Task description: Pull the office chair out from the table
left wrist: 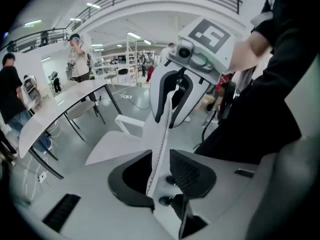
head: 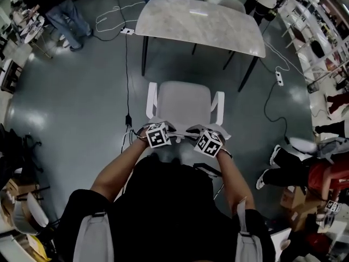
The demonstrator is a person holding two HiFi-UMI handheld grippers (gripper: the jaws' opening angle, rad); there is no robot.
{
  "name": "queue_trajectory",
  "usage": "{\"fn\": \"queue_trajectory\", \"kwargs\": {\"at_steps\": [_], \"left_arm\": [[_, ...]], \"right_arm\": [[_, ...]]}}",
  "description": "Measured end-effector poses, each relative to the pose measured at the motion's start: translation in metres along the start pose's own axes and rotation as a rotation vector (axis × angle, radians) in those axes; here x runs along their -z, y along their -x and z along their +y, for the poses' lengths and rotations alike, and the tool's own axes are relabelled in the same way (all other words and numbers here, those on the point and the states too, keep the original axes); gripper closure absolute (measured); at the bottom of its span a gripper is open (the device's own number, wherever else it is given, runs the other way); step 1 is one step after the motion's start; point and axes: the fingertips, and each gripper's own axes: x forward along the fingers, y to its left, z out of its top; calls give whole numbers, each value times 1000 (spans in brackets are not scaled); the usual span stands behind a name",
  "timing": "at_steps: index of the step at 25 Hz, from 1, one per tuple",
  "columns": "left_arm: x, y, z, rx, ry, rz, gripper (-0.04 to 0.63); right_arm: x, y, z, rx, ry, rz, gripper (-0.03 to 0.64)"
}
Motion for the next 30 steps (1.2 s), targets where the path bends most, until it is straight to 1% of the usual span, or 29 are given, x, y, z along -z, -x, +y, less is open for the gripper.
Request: {"fn": "queue_trajectory", "kwargs": {"at_steps": [2, 4, 5, 8, 10, 12, 15, 17, 20, 26, 28, 30], "left_arm": [[-9, 18, -7, 12, 62, -108, 489], [-26, 42, 1, 3, 112, -238, 524], [-36, 58, 7, -7, 131, -306, 552], [-65, 109, 17, -25, 176, -492, 583], [-80, 142, 21, -28, 198, -600, 583], [-96, 174, 28, -46, 203, -698, 583], [-115, 215, 37, -90, 183, -809, 583], [-121, 230, 37, -108, 161, -849, 583], [-125, 237, 35, -114, 138, -860, 583], [-118, 232, 25, -87, 151, -854, 583], [-116, 230, 22, -81, 156, -855, 583], [-113, 229, 22, -80, 159, -859, 583]], "right_arm": [[-26, 16, -3, 28, -79, -109, 539], [-55, 38, -20, 77, -149, -233, 559], [-70, 51, -30, 102, -178, -297, 567], [-109, 90, -49, 148, -266, -495, 583], [-132, 115, -55, 158, -328, -624, 589], [-152, 137, -59, 165, -365, -725, 591], [-176, 158, -59, 184, -360, -813, 594], [-186, 163, -56, 198, -338, -837, 595], [-192, 163, -52, 205, -320, -838, 597], [-196, 154, -41, 176, -321, -825, 597], [-196, 151, -35, 161, -303, -827, 597], [-197, 145, -31, 155, -265, -806, 597]]}}
